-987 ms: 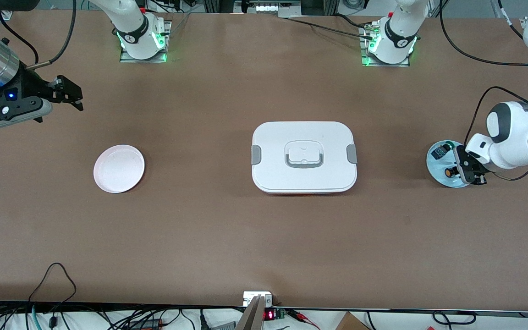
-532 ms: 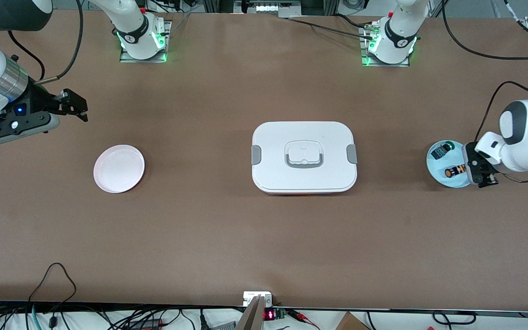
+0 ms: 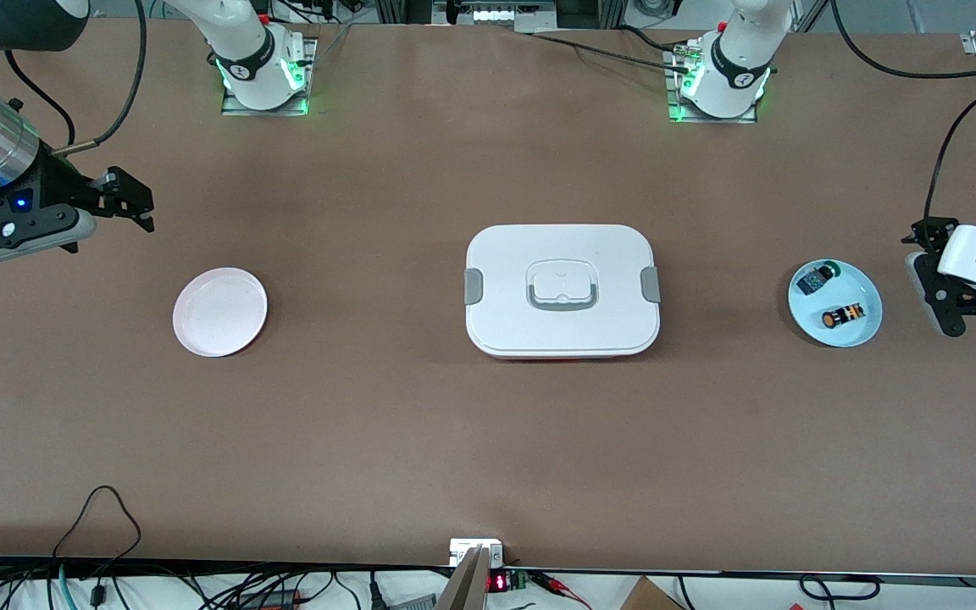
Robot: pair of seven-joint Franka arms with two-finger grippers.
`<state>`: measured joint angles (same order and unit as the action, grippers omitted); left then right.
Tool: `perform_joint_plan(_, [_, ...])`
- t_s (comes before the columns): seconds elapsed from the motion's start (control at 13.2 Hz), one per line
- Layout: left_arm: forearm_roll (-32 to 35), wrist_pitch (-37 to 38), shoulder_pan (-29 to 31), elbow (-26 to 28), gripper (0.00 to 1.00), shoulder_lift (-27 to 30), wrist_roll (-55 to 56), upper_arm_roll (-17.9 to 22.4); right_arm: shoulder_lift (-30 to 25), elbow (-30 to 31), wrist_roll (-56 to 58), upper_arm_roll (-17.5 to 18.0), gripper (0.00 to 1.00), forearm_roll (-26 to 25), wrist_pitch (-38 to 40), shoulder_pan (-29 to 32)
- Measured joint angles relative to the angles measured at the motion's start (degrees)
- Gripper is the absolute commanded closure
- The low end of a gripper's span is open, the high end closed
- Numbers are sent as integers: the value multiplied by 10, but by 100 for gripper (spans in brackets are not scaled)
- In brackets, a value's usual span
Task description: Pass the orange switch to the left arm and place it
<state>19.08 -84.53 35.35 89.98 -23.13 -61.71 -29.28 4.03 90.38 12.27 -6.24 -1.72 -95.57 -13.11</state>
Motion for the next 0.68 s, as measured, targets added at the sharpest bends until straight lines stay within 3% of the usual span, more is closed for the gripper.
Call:
perform_joint_plan(0.3, [0,113,-1,-81,0,1,193,-67,7,0,0,-5,0,-3,0,4])
perform_joint_plan(0.46, [-7,129,-21,-105,0,16,296,-77,8,0,-1,-5,0,-3,1,3])
perform_joint_plan(0.53, [-18,129,-42,-109,0,29,351,-65,8,0,-4,-5,0,-3,4,2])
perform_joint_plan(0.68, [-62,101,-109,-104,0,68,452,4,8,0,-26,-3,0,-3,7,1])
